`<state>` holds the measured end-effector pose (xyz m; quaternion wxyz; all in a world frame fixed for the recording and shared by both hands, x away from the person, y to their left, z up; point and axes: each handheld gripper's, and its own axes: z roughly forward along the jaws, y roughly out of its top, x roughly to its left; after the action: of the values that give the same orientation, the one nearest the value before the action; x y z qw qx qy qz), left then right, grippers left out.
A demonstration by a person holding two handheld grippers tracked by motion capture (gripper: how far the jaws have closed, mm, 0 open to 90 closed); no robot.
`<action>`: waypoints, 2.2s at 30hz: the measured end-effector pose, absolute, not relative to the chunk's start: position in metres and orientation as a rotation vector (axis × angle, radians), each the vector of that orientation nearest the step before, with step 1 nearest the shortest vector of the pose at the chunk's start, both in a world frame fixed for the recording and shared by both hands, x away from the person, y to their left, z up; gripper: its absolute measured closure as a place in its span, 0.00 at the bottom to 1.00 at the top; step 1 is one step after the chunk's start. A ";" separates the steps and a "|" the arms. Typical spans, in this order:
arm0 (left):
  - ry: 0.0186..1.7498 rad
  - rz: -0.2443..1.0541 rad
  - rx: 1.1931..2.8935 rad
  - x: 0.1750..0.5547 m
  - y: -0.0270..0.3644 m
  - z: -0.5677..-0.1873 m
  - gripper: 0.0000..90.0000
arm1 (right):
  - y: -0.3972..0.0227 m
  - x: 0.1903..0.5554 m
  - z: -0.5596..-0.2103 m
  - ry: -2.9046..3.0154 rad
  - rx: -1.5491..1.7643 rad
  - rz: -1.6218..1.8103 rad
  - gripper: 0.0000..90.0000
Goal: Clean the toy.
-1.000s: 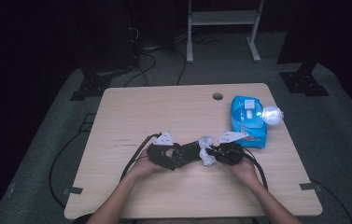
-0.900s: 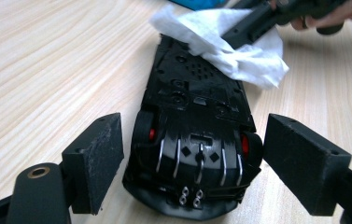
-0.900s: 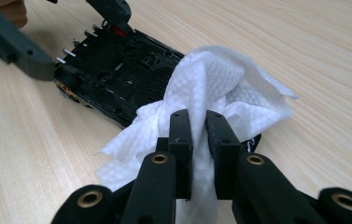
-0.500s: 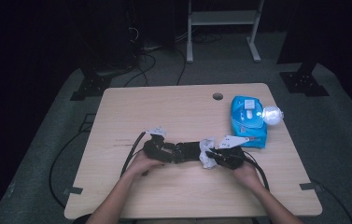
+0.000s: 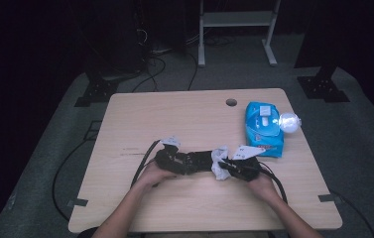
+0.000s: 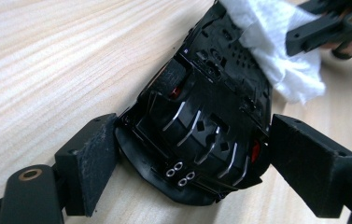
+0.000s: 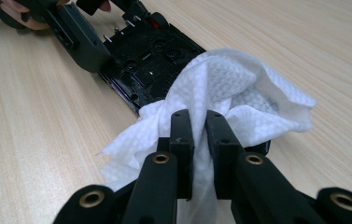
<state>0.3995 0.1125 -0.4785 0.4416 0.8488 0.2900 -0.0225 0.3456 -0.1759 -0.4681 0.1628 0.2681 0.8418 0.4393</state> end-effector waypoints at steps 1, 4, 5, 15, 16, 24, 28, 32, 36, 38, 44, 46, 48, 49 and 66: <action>0.712 -0.030 2.109 0.398 0.111 -0.478 0.19 | -0.176 0.345 -0.468 2.398 0.765 1.255 0.91; 0.679 0.026 2.132 0.395 0.109 -0.476 0.19 | -0.177 0.344 -0.469 2.392 0.769 1.267 0.91; 0.669 0.044 2.134 0.393 0.109 -0.476 0.19 | -0.177 0.343 -0.469 2.392 0.767 1.269 0.91; 0.504 0.332 2.205 0.370 0.098 -0.469 0.19 | -0.183 0.340 -0.461 2.420 0.823 1.262 0.91; 0.483 0.366 2.210 0.367 0.097 -0.469 0.19 | -0.185 0.340 -0.460 2.418 0.831 1.260 0.91; 0.436 0.477 2.215 0.356 0.093 -0.470 0.19 | -0.209 0.347 -0.451 2.371 0.914 1.288 0.89; 0.427 0.511 2.211 0.353 0.092 -0.471 0.19 | -0.212 0.351 -0.450 2.378 0.926 1.285 0.86; 0.417 0.533 2.212 0.350 0.091 -0.471 0.19 | -0.216 0.356 -0.449 2.397 0.955 1.292 0.76; 0.403 0.554 2.215 0.349 0.091 -0.471 0.19 | -0.217 0.364 -0.449 2.448 0.971 1.317 0.66; 0.404 0.560 2.211 0.348 0.091 -0.471 0.19 | -0.215 0.369 -0.449 2.475 0.981 1.338 0.62; 0.377 0.595 2.221 0.346 0.090 -0.471 0.19 | -0.205 0.380 -0.458 2.584 0.989 1.360 0.56; 0.382 0.593 2.219 0.346 0.091 -0.472 0.19 | -0.201 0.382 -0.461 2.605 0.974 1.373 0.58; 0.392 0.584 2.211 0.347 0.092 -0.472 0.19 | -0.199 0.383 -0.462 2.613 0.964 1.391 0.61; 0.396 0.572 2.211 0.348 0.094 -0.471 0.19 | -0.199 0.383 -0.462 2.614 0.955 1.390 0.62; 0.457 0.206 2.103 0.374 0.115 -0.467 0.39 | -0.191 0.364 -0.459 2.563 0.672 1.322 0.68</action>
<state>0.3741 0.1147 -0.4672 0.4704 0.8584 0.1866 0.0839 0.3639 -0.1909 -0.4592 0.0902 0.2259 0.8621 0.4447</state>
